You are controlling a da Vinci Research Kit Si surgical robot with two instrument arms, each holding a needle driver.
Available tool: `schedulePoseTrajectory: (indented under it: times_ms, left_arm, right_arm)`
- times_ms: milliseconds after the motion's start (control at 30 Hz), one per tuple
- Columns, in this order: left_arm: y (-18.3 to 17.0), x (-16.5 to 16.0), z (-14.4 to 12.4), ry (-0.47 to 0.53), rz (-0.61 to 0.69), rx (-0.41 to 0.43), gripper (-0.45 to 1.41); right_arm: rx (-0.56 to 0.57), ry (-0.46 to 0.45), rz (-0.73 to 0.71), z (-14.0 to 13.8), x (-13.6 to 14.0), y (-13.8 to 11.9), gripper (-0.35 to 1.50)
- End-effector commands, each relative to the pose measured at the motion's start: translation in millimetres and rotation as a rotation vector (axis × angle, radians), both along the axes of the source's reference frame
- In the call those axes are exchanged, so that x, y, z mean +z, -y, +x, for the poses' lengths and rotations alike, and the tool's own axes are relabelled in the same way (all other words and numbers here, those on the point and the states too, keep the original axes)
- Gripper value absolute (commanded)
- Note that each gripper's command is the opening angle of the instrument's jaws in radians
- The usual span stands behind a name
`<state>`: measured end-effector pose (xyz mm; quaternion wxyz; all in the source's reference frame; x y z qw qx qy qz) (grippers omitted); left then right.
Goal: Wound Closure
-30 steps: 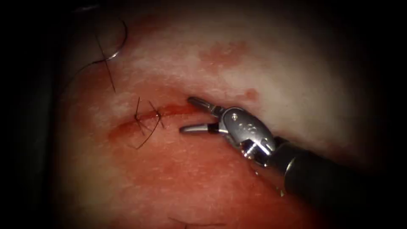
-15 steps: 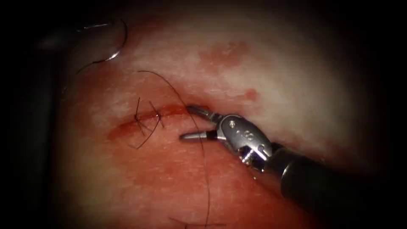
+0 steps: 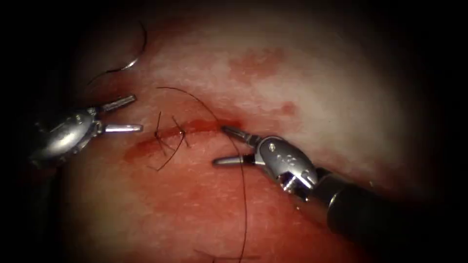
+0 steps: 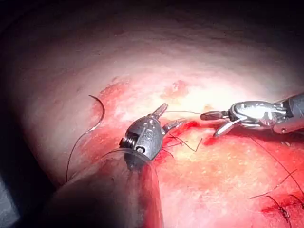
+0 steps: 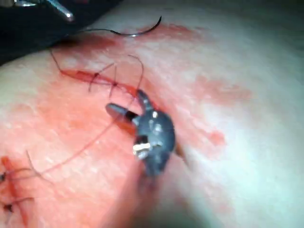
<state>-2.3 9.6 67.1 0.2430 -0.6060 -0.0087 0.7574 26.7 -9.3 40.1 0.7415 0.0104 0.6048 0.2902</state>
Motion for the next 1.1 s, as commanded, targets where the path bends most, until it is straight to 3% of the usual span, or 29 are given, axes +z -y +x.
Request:
schedulePoseTrajectory:
  times_ms: [33,100,133,233,367,467,667,733,767,800,867,900,933,1000,1033,1067,1100]
  left_arm:
    - [0.2,0.8,-0.9,-0.004,-0.019,0.019,0.15]
    - [1.4,1.0,-1.6,-0.014,-0.070,0.081,0.17]
    - [1.4,1.0,-1.6,-0.014,-0.070,0.081,0.17]
    - [3.0,1.4,-2.3,-0.019,-0.093,0.154,0.17]
    - [4.7,1.7,-3.9,0.011,-0.108,0.204,0.22]
    - [5.0,1.6,-4.4,0.035,-0.112,0.221,0.22]
    - [5.7,0.6,-4.8,0.058,-0.110,0.261,0.22]
    - [5.7,0.2,-4.7,0.053,-0.109,0.258,0.24]
    - [5.7,0.2,-4.7,0.053,-0.109,0.258,0.24]
    - [5.8,0.1,-4.3,0.051,-0.108,0.262,0.25]
    - [5.8,0.1,-4.1,0.048,-0.107,0.265,0.25]
    - [5.9,0.0,-3.4,0.040,-0.104,0.273,0.25]
    - [5.9,0.0,-3.4,0.040,-0.104,0.273,0.25]
    - [5.9,0.0,-2.8,0.038,-0.103,0.277,0.25]
    - [6.0,0.0,-2.3,0.033,-0.103,0.276,0.25]
    - [6.0,0.0,-2.3,0.033,-0.103,0.276,0.25]
    - [6.0,0.0,-2.3,0.030,-0.103,0.275,0.25]
  right_arm:
    - [0.003,0.020,-0.013,-0.9,0.0,-1.3,1.38]
    - [0.001,0.109,-0.060,-3.6,-1.0,-3.0,1.40]
    - [0.001,0.109,-0.060,-3.6,-1.0,-3.0,1.40]
    - [-0.036,0.242,-0.106,-6.5,-2.3,-4.7,1.41]
    - [-0.037,0.334,-0.141,-8.6,-3.6,-6.0,1.45]
    - [-0.068,0.379,-0.153,-8.9,-4.1,-6.1,1.46]
    - [-0.277,0.550,-0.193,-8.9,-5.3,-5.2,1.46]
    - [-0.418,0.711,-0.252,-9.0,-5.9,-4.9,1.45]
    - [-0.418,0.711,-0.252,-9.0,-5.9,-4.9,1.45]
    - [-0.513,0.817,-0.274,-9.2,-6.3,-4.9,1.45]
    - [-0.538,0.858,-0.292,-9.4,-6.4,-5.2,1.43]
    - [-0.567,1.026,-0.348,-10.0,-6.5,-6.7,1.43]
    - [-0.567,1.026,-0.348,-10.0,-6.5,-6.7,1.43]
    - [-0.561,1.145,-0.368,-10.4,-6.6,-7.8,1.43]
    - [-0.556,1.290,-0.380,-11.3,-6.8,-9.2,1.45]
    - [-0.556,1.290,-0.380,-11.3,-6.8,-9.2,1.45]
    - [-0.559,1.318,-0.392,-12.2,-6.8,-9.6,1.33]
